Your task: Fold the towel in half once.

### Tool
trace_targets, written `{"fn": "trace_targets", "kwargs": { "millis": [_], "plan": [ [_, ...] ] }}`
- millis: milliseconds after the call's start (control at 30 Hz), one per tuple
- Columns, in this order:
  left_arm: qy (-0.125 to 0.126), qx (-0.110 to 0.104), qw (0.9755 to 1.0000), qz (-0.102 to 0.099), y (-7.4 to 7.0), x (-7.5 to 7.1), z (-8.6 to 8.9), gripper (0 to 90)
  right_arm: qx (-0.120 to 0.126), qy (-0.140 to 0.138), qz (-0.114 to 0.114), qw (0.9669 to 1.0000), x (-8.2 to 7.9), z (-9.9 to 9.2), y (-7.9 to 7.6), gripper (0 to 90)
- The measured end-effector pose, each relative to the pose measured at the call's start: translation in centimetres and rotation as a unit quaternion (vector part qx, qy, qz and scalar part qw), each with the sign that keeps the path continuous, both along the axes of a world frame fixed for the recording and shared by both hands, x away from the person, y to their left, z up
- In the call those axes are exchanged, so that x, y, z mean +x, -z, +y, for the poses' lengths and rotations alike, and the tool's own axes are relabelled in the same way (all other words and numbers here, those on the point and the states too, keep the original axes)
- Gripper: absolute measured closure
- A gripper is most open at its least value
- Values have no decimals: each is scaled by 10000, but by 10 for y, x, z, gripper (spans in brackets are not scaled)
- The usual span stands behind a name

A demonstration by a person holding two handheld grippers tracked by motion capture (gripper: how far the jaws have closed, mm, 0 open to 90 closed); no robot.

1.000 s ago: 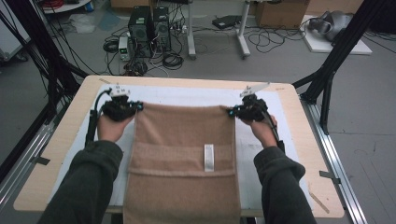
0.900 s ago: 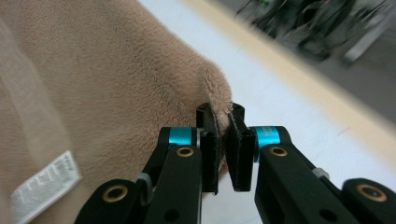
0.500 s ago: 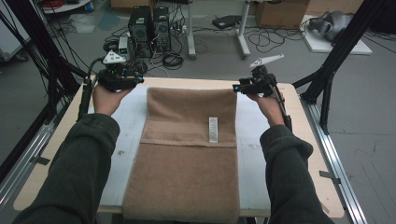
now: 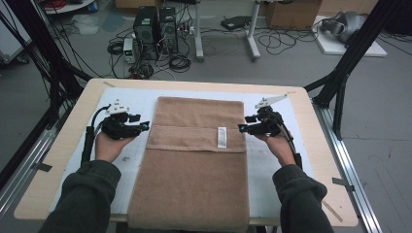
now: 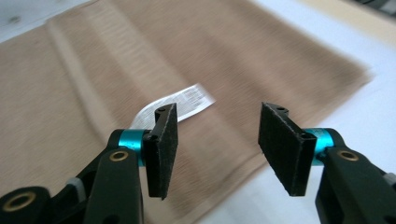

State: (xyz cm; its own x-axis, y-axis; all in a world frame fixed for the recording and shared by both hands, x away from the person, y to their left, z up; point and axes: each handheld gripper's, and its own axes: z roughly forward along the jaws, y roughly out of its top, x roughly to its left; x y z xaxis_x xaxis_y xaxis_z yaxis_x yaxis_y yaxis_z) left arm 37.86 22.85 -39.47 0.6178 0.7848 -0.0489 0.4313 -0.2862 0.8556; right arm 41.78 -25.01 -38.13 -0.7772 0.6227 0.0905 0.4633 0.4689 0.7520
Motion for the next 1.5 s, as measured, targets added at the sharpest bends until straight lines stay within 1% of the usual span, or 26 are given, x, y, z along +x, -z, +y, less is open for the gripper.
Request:
{"fn": "trace_targets", "kwargs": {
  "millis": [67, 100, 167, 200, 267, 300, 367, 400, 433, 467, 533, 567, 600, 667, 733, 833, 933, 1000, 1167, 1233, 1267, 1300, 1367, 1400, 1433, 1500],
  "plan": [
    [143, 2, 9999, 39, 10, -7, -3, 512, -97, -82, 56, 9999, -7, 4, 11, 501],
    [278, 112, 9994, 164, 14, -8, -6, 522, -106, -113, 83, 9998, -9, 5, 14, 515],
    [378, 178, 9990, 162, 21, -10, -11, 529, -161, -200, 117, 9996, -13, 9, 23, 541],
    [435, 219, 9986, 194, 23, -10, -12, 552, -201, -235, 78, 9995, -15, 11, 29, 557],
    [529, 305, 9975, 347, 30, -7, -17, 576, -260, -318, 191, 9990, -17, 15, 38, 585],
    [566, 329, 9971, 395, 33, -7, -18, 599, -360, -356, 212, 9985, -17, 17, 43, 602],
    [696, 439, 9952, 522, 39, -5, -22, 637, -459, -423, 280, 9977, -19, 19, 53, 635],
    [748, 518, 9937, 651, 44, -4, -25, 660, -477, -422, 250, 9977, -20, 20, 55, 654],
    [741, 541, 9933, 703, 48, -3, -26, 697, -520, -409, 134, 9977, -21, 22, 56, 689],
    [659, 393, 9947, 679, 49, -3, -26, 711, -545, -426, 107, 9975, -21, 22, 56, 736],
    [576, 254, 9952, 749, 50, -2, -25, 773, -558, -446, 51, 9974, -21, 24, 56, 801],
    [558, 276, 9955, 714, 49, -2, -25, 801, -545, -455, 65, 9975, -21, 24, 55, 819],
    [556, 383, 9955, 659, 48, -3, -26, 851, -535, -477, 75, 9974, -20, 24, 55, 836],
    [551, 418, 9957, 622, 47, -4, -26, 870, -534, -493, 43, 9973, -20, 23, 53, 847],
    [527, 390, 9963, 562, 43, -6, -25, 875, -469, -464, 14, 9978, -22, 21, 49, 849],
    [500, 251, 9974, 444, 36, -9, -20, 878, -384, -501, -61, 9980, -25, 20, 41, 850],
    [485, 146, 9982, 311, 25, -16, -14, 879, -266, -546, -205, 9979, -29, 20, 28, 851],
    [511, 144, 9983, 252, 20, -20, -12, 879, -268, -611, -257, 9974, -33, 21, 21, 851],
    [656, 250, 9975, 113, 4, -43, -11, 879, -229, -841, -315, 9957, -50, 23, 7, 851],
    [740, 231, 9970, 8, 0, -54, -11, 879, -184, -916, -413, 9948, -62, 21, 3, 851],
    [771, 222, 9968, -17, -1, -61, -11, 879, -140, -946, -396, 9946, -68, 20, 1, 851],
    [816, 222, 9964, -30, -2, -67, -10, 879, -121, -986, -435, 9941, -75, 19, 0, 852],
    [864, 94, 9962, -10, 0, -81, -8, 879, -39, -1021, -402, 9940, -87, 14, -1, 852],
    [904, 70, 9959, 13, 2, -90, -6, 878, 58, -1048, -394, 9937, -92, 12, 0, 852],
    [924, 50, 9957, 37, 3, -95, -5, 878, 132, -1111, -367, 9930, -101, 10, 1, 852],
    [935, 23, 9956, 15, 6, -110, -2, 878, 142, -1256, -393, 9912, -115, 9, 3, 853]
  ]
}}
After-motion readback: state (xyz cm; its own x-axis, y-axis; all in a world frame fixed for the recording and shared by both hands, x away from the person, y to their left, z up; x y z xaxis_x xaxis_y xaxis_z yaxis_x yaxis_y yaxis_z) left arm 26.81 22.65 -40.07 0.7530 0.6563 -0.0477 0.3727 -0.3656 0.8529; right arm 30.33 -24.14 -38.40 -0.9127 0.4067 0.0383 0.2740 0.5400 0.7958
